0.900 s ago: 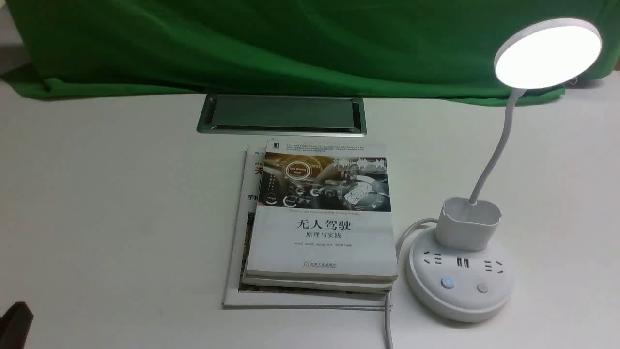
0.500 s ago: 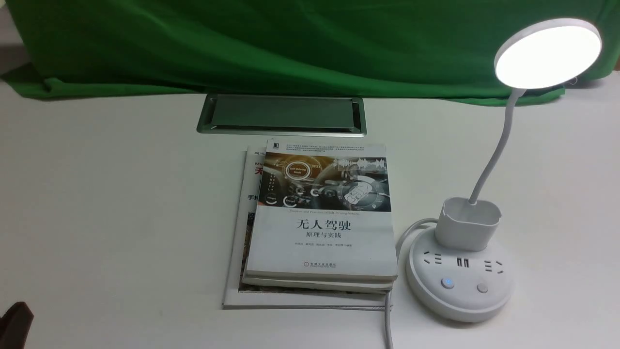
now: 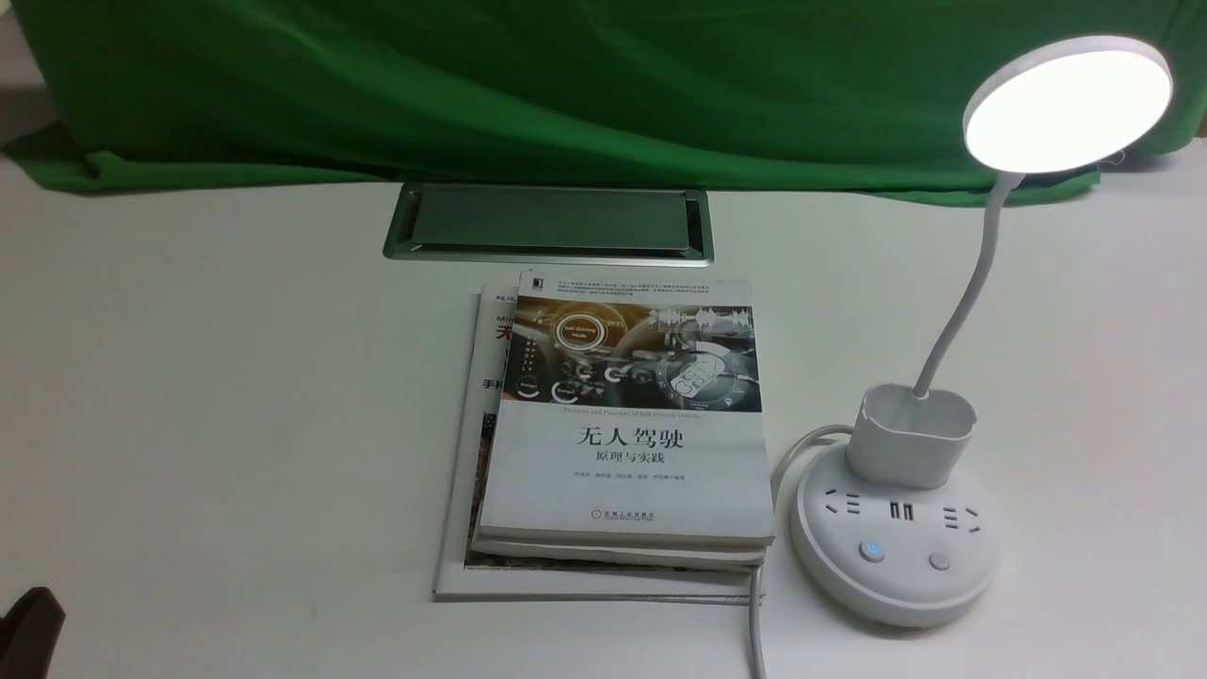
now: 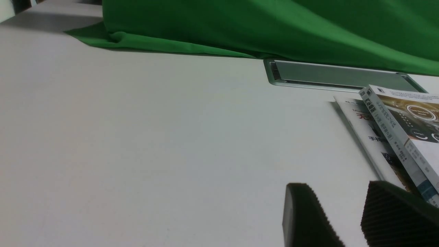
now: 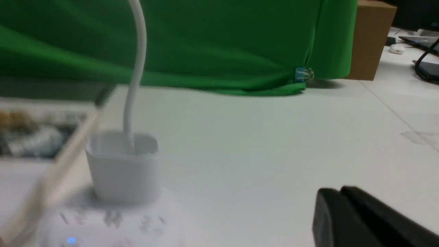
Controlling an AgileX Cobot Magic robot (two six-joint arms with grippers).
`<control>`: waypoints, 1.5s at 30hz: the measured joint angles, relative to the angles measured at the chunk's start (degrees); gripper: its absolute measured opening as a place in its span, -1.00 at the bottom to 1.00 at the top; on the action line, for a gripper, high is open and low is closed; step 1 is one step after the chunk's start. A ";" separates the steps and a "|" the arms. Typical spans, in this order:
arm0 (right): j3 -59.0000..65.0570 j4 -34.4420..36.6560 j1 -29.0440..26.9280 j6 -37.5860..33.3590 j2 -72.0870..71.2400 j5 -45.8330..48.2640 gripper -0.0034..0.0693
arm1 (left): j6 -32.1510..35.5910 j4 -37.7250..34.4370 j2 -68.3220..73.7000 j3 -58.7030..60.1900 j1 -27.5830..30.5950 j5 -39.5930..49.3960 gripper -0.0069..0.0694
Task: Turn off the desk lamp on the white desktop by hand.
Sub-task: 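Press the power button on the lamp base to turn the lamp off with the right gripper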
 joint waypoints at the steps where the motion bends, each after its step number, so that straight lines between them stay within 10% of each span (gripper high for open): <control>1: 0.00 1.72 0.00 1.88 0.00 -1.50 -0.82 | 0.00 0.00 0.00 0.00 0.00 0.00 -0.20; 6: 0.00 7.94 0.00 19.49 0.00 -11.17 -0.82 | 0.00 0.00 0.00 0.00 0.00 0.00 -0.20; 11: 0.00 9.02 0.14 22.41 0.00 -15.30 -0.82 | 0.00 0.00 0.00 0.00 0.00 0.00 -0.20; 27: -42.89 5.56 8.61 -3.31 43.38 43.64 -0.82 | 0.00 0.00 0.00 0.00 0.00 0.00 -0.20; 45: -47.29 2.78 26.29 2.47 75.17 38.60 -0.82 | 0.02 0.00 0.00 0.00 0.00 0.00 -0.20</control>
